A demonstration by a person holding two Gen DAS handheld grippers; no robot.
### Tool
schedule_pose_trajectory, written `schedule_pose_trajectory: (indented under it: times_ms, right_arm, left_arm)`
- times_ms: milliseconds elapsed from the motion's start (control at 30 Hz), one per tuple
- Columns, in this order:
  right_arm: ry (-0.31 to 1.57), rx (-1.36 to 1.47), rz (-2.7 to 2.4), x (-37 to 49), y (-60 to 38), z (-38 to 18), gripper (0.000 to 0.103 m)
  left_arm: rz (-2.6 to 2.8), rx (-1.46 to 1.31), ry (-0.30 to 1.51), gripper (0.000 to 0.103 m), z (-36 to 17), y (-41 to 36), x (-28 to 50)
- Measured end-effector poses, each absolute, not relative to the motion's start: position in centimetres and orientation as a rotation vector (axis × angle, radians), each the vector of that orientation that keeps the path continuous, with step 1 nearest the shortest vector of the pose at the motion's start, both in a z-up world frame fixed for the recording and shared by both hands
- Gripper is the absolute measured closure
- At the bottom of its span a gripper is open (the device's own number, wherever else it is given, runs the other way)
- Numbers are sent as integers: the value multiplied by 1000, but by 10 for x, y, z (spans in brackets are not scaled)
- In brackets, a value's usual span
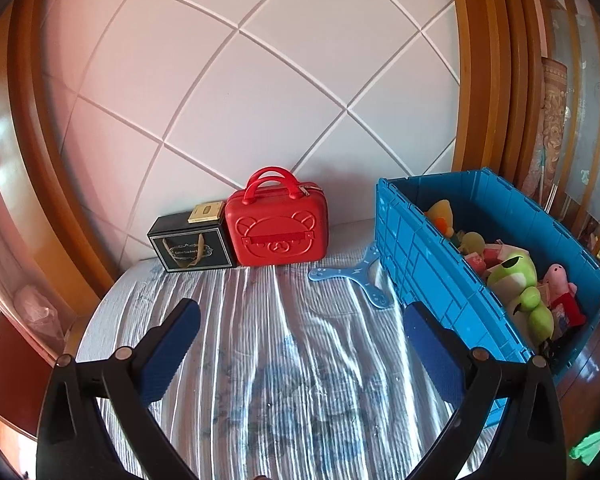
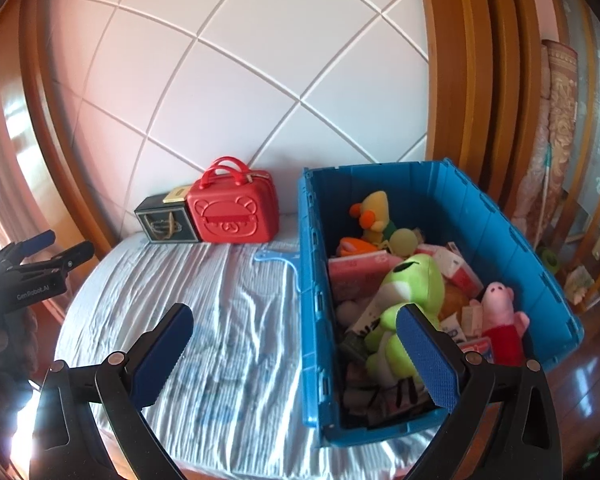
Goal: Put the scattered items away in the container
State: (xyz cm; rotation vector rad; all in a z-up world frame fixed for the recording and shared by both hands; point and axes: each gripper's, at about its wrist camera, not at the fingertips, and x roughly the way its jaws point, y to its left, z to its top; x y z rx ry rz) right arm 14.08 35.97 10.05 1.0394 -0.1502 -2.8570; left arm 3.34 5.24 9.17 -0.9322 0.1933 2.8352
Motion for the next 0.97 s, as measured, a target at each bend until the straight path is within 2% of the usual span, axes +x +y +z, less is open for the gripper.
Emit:
schedule_pose_trajectory:
  times_ms: [433,967]
  right_arm:
    - [-123,1024,-2821,162,362,103,0]
    - [-101,1035,-2781,170,368,100,0]
  left_arm:
    - [2916,-949,91,0,91,41,67]
    - [2987,-1033,97,0,78,33,81]
